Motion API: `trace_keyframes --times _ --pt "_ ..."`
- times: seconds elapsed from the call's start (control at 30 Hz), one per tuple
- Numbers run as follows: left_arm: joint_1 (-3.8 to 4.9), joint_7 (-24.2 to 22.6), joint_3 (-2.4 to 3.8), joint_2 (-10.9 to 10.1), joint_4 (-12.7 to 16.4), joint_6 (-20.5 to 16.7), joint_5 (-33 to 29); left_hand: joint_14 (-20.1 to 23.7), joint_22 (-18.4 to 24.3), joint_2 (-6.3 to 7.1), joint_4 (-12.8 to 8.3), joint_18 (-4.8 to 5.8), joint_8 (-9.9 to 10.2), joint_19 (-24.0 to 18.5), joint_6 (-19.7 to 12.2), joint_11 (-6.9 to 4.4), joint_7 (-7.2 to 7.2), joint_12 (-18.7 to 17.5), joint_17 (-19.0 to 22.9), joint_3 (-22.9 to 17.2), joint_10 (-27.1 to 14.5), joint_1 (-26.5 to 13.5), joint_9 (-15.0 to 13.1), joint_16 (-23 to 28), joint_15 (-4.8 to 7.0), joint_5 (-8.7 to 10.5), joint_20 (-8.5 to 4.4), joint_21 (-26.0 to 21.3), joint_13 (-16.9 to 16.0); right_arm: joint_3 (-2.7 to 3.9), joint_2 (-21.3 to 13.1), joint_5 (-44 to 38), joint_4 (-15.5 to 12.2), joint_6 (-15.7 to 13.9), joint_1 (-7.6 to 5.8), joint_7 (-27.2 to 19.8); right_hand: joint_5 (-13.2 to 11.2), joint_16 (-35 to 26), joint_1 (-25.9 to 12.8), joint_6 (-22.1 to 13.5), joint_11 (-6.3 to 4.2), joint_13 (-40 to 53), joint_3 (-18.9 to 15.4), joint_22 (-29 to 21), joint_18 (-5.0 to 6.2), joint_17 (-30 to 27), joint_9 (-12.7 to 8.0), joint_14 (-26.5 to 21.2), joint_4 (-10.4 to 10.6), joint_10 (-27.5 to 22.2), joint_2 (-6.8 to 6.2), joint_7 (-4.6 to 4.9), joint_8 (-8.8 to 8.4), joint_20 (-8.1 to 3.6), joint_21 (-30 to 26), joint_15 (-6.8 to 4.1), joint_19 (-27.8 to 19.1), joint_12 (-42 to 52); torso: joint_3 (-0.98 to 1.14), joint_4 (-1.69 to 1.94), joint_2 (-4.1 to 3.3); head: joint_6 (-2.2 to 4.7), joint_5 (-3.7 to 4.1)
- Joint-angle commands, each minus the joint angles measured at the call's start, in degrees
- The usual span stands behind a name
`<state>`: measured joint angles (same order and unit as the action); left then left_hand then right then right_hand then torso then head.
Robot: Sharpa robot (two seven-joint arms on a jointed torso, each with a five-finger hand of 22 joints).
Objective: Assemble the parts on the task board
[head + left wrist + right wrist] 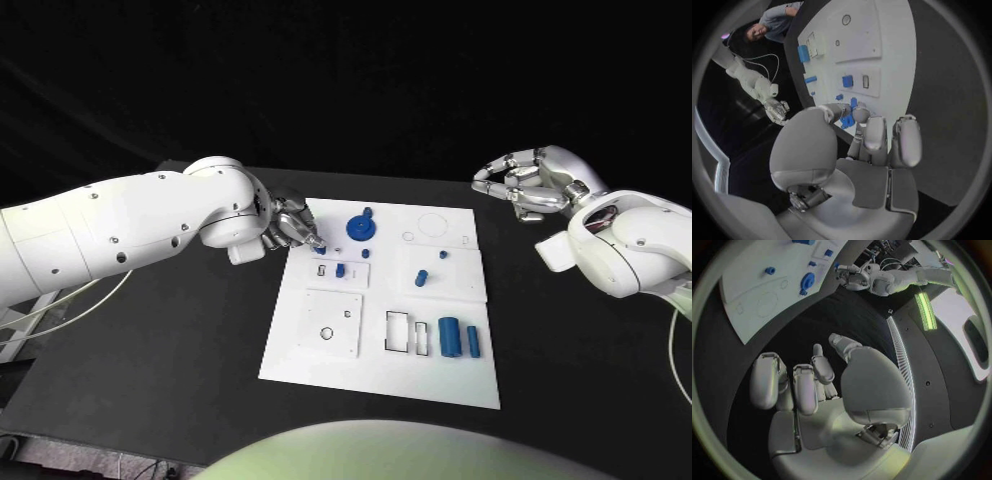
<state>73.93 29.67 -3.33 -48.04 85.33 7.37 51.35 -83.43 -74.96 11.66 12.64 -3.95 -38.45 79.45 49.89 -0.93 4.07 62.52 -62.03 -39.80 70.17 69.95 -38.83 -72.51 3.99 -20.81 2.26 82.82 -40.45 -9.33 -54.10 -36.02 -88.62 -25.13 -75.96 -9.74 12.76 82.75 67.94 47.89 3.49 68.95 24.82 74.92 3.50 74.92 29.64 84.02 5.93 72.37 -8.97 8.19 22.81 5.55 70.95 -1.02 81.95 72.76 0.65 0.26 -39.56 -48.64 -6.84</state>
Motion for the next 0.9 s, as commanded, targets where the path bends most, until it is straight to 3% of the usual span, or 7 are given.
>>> trace_keyframes --times 0.03,0.33,0.9 --pt "-0.65 -1.9 0.0 -0.3 1.3 -3.1 3.4 -0.2 -1.1 -0.06 -6.6 0.52 -0.3 0.4 0.6 -0.13 -0.74 0.3 -0.1 -6.9 0.5 -0.3 -5.0 0.2 0.43 -0.15 -0.12 0.4 -0.1 -0.01 0.0 -0.4 0.0 1.0 0.08 -0.4 0.2 -0.3 -0.5 -0.4 0.08 0.0 0.0 8.4 0.45 1.8 0.1 2.9 0.2 -0.4 0.08 0.1 0.17 -0.15 -0.3 0.36 -0.3 -0.2 0.01 -0.08 -0.05 -0.14 -0.2" --pt "-2.33 -2.1 0.0 -0.7 2.8 -2.8 7.9 -0.2 -1.3 0.37 -6.9 0.56 -0.4 0.5 0.8 -0.22 -0.83 0.4 -0.1 -7.5 0.8 -0.5 -5.1 0.2 0.52 -0.19 -0.2 0.5 -0.3 -0.01 0.0 -0.4 0.0 1.0 0.35 -0.4 0.3 -0.3 -0.6 -0.4 0.08 0.0 -0.1 8.3 0.46 1.8 0.1 2.9 0.3 -0.4 0.09 0.1 0.22 -0.15 -0.3 0.37 -0.3 -0.2 0.0 -0.15 -0.09 -0.26 -0.42" --pt "-3.62 -0.9 -0.13 0.0 2.1 0.8 10.9 -0.2 -1.7 0.8 -7.2 0.64 -0.8 0.8 1.2 -0.36 -0.97 1.2 0.0 -8.8 1.6 -1.0 -5.3 0.3 0.65 -0.27 -0.33 0.7 -1.7 -0.02 0.0 -0.2 0.0 1.0 0.55 -0.5 0.3 -0.3 -0.6 -0.4 0.08 0.0 -0.1 8.3 0.46 1.8 0.1 2.9 0.3 -0.4 0.09 0.1 0.22 -0.15 -0.3 0.37 -0.3 -0.2 0.03 -0.13 -0.07 -0.75 -0.41"
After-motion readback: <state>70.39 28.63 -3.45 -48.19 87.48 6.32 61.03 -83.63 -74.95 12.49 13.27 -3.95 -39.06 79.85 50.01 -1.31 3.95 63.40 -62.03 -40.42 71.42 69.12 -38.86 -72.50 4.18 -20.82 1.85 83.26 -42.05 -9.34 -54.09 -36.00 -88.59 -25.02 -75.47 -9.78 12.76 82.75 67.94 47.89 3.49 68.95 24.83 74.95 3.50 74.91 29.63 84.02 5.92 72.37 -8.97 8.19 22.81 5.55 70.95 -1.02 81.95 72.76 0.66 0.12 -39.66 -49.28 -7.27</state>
